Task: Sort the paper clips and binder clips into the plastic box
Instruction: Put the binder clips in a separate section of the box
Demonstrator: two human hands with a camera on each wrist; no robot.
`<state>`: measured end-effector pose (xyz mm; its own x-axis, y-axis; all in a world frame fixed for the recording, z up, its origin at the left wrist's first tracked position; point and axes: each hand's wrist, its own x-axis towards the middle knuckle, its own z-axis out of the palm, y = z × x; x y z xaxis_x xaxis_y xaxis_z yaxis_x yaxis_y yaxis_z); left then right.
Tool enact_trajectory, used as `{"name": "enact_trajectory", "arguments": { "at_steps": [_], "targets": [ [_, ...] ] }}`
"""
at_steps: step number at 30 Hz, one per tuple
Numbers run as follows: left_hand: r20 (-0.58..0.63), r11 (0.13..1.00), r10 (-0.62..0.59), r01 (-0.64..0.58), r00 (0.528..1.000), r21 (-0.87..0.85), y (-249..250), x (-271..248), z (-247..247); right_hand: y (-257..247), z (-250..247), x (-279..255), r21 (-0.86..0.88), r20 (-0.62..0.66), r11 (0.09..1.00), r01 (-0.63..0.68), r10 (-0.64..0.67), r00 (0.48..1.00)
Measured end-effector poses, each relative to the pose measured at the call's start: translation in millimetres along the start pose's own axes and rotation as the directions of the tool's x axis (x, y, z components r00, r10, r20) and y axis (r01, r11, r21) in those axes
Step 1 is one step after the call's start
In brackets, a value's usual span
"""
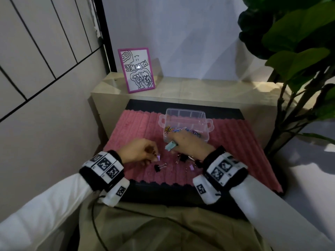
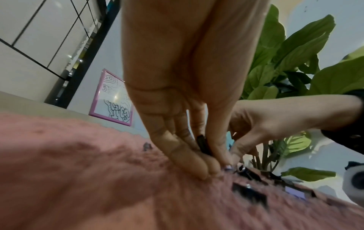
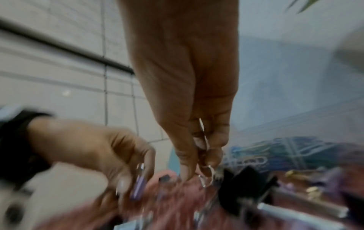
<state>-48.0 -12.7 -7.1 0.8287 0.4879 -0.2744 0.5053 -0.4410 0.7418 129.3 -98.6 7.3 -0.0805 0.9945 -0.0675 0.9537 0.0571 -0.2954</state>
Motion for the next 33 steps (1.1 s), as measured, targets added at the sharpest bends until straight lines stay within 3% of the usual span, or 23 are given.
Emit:
{"name": "enact_trajectory", "arguments": {
  "at_steps": [3,5,7,11,15,21,24,27,29,33],
  "targets": [
    [0.025,0.998,0.021,-0.020,0.999,-0.052,9.8,4.2,-2.3,34.2,-34.5,-8.5,0.222,-0.099,0.965,-0.140,0.165,0.981],
    [0.032,0.995,0.034,-0.031,0.999,-0.094,14.5,5.3,-5.4,58.6,-54.7,-6.2,0.382,-0.185,0.900,-0.210,0.297,0.937],
    [0.028,0.983,0.024,-0.019,0.999,-0.181,16.1,5.8,-6.6,75.1,-65.6,2.5,0.505,-0.146,0.816,-0.282,0.403,0.904],
    [0.034,0.924,0.014,0.000,0.999,-0.383,14.6,2.7,-4.2,79.7,-62.6,28.9,0.360,-0.102,0.862,-0.357,0.416,0.903],
    [0.014,0.893,0.027,-0.018,1.000,-0.450,13.9,-2.8,-3.1,73.1,-58.7,41.3,0.209,-0.081,0.912,-0.352,0.375,0.923],
    [0.030,0.862,0.002,0.014,1.000,-0.507,16.7,2.1,-11.6,88.0,-70.4,-7.5,0.170,-0.158,0.948,-0.270,0.297,0.942],
    [0.016,0.868,0.018,-0.007,1.000,-0.496,29.2,18.0,-26.3,100.7,-68.0,-46.6,-0.002,-0.055,0.953,-0.303,0.302,0.952],
    [-0.038,0.917,0.038,-0.050,0.999,-0.396,46.8,45.8,-46.7,107.1,-54.9,-70.8,-0.014,0.132,0.930,-0.366,0.365,0.922],
    [-0.084,0.948,0.039,-0.063,0.996,-0.313,55.5,67.9,-59.8,109.6,-44.3,-76.0,0.035,0.169,0.913,-0.407,0.396,0.902],
    [-0.109,0.971,-0.010,-0.017,0.994,-0.240,63.7,103.4,-69.9,108.3,-26.3,-78.9,0.099,0.171,0.921,-0.376,0.356,0.919]
  ]
}}
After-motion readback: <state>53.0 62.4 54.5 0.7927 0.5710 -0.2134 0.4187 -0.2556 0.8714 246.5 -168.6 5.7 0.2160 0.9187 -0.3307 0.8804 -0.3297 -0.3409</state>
